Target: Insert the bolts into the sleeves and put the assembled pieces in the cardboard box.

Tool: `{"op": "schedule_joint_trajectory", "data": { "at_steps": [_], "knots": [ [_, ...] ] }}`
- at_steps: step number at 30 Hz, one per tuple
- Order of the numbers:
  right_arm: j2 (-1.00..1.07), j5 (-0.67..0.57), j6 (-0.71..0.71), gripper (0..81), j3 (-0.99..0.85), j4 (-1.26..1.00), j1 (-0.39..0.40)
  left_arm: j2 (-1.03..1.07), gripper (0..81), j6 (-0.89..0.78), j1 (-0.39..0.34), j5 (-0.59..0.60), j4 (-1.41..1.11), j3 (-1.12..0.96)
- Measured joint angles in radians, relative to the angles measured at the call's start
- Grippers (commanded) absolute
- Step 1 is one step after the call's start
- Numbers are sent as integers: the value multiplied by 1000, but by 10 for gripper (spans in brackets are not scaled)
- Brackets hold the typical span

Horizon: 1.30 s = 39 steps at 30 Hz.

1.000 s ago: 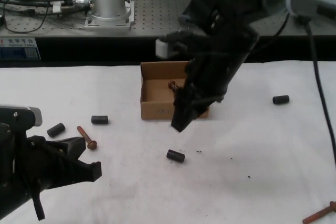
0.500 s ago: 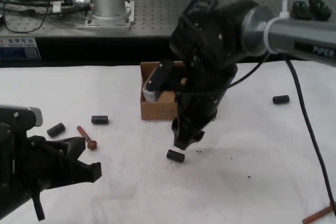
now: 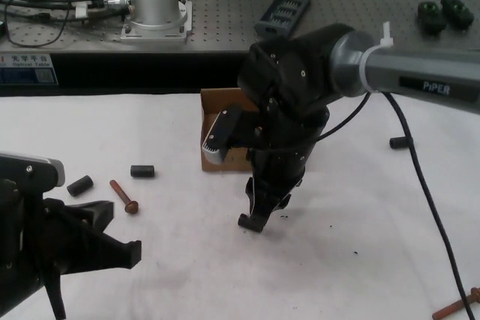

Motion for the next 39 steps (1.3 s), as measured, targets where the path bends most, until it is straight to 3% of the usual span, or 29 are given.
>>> {"op": "schedule_joint_trajectory", "data": {
  "at_steps": [11, 18, 25, 29, 31, 39],
  "knots": [
    [48, -8, 0, 326, 0, -16, 6, 0, 7, 35, 0, -42, 17, 0],
    [84, -10, -3, 115, 0, -51, 35, 0, 7, 38, 0, -42, 17, 0],
    [84, -8, -3, 143, -2, -60, 39, 0, 7, 38, 0, -42, 20, 0],
    [84, -4, -3, 8, -2, -60, 44, 0, 7, 38, 0, -42, 21, 0],
    [84, 0, -3, 64, -2, -60, 46, 0, 7, 38, 0, -42, 21, 0],
    [84, 8, -3, 66, -4, -46, 46, -1, 7, 38, 0, -42, 21, 0]
  ]
}}
